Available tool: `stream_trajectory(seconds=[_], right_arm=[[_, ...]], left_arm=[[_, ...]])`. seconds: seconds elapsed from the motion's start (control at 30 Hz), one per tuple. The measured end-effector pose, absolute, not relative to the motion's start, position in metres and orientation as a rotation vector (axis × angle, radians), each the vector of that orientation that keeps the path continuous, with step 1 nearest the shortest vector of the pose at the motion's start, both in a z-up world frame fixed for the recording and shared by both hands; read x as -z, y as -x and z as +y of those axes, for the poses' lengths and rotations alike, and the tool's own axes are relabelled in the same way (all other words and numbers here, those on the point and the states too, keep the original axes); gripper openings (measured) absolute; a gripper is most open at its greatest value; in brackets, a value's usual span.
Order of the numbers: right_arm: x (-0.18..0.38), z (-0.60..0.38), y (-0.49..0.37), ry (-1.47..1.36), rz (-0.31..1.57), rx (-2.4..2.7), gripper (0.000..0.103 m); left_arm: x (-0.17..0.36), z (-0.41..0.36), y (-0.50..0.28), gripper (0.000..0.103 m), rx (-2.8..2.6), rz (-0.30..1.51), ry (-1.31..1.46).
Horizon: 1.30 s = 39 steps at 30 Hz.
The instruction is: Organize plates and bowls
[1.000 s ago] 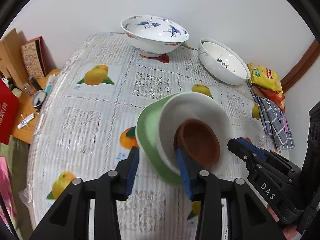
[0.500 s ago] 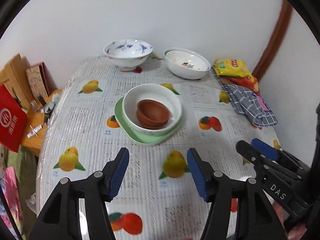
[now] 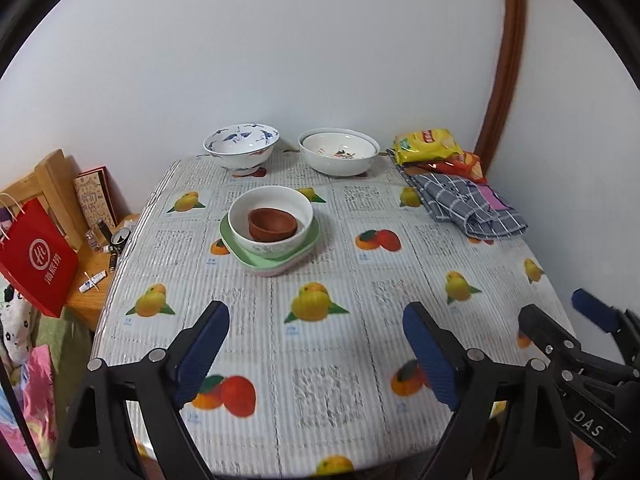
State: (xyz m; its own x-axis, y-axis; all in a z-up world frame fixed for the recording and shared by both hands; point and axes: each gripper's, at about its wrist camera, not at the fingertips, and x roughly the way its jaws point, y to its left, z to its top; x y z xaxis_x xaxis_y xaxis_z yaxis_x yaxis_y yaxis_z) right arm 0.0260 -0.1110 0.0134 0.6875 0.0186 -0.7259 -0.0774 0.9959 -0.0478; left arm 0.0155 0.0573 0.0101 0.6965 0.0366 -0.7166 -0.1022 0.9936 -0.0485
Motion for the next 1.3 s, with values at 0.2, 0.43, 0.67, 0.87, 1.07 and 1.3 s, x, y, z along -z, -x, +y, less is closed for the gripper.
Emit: stream_trajectory(seconds=[0.2,0.43,0.67,0.87,1.07,1.3], right_arm=[[-0.021,-0.128,0.0,0.025,0.809,-0.045,0.09],[-0.028,-0.13,0.024,0.034,0.781,-0.038,0.09],[-0.034,-0.129,0.038,0.044,0.756,-0.043,0.09],[-0.035,-0.132,0.043,0.042,0.748,-0.035,0.09],[-0.038,-0.133,0.049,0.035,0.737,-0.034,0.09],[-0.038,-0.134,0.049,0.035,0.732,-0.032,0.09]], left_arm=[[-0.012,0.048,0.007,0.092,-0.08,0.791,0.083],[-0.016,0.041,0.028,0.092,-0.109,0.762,0.054],[-0.018,0.041,0.035,0.092,-0.114,0.754,0.054],[-0.018,0.037,0.036,0.092,-0.119,0.753,0.039],[-0.018,0.035,0.036,0.092,-0.115,0.753,0.039],[-0.017,0.033,0.036,0.092,-0.111,0.757,0.035]])
